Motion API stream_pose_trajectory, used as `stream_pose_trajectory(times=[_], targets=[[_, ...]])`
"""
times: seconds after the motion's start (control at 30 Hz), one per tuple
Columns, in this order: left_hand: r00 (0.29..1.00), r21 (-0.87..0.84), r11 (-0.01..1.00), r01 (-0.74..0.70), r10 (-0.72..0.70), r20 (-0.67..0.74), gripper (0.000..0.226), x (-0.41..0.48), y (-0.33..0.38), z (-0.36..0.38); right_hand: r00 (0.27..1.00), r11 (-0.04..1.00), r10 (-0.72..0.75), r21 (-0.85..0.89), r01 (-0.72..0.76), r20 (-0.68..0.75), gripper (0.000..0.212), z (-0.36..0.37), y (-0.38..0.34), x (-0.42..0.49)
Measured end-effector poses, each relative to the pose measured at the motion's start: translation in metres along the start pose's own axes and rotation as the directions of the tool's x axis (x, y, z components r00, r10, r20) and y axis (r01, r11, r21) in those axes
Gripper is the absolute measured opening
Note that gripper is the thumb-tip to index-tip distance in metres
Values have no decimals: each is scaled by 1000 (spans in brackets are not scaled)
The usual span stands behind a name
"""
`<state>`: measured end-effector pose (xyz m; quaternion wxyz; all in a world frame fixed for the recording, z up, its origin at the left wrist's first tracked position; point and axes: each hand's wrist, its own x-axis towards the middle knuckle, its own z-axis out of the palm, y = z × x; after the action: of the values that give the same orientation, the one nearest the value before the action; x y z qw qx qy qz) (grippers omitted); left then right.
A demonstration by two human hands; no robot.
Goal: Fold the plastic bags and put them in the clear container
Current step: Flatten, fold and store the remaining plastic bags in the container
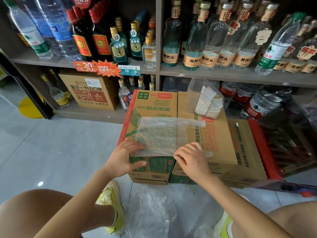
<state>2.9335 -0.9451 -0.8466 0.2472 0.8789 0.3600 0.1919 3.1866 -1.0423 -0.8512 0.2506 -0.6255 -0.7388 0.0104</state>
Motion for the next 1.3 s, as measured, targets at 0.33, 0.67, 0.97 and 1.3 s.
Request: stream_pose_trajectory(times=[0.33, 0.67, 0.97, 1.3], targets=[[916, -106, 919, 380, -390, -91, 27, 37, 1, -10, 906, 891, 278, 267, -367, 318, 6, -42, 11, 62], [858, -32, 875, 484, -481, -181, 45, 89, -10, 0, 880, 925, 373, -44, -377, 294, 13, -12, 47, 124], [865, 351, 835, 424, -258, -431, 40, 94, -10, 12, 895, 934, 357, -102, -342, 269, 16, -5, 56, 134], [989, 354, 925, 136, -145, -2, 70, 101, 5, 53, 903, 936, 342, -176, -304, 260, 20, -3, 58, 136]])
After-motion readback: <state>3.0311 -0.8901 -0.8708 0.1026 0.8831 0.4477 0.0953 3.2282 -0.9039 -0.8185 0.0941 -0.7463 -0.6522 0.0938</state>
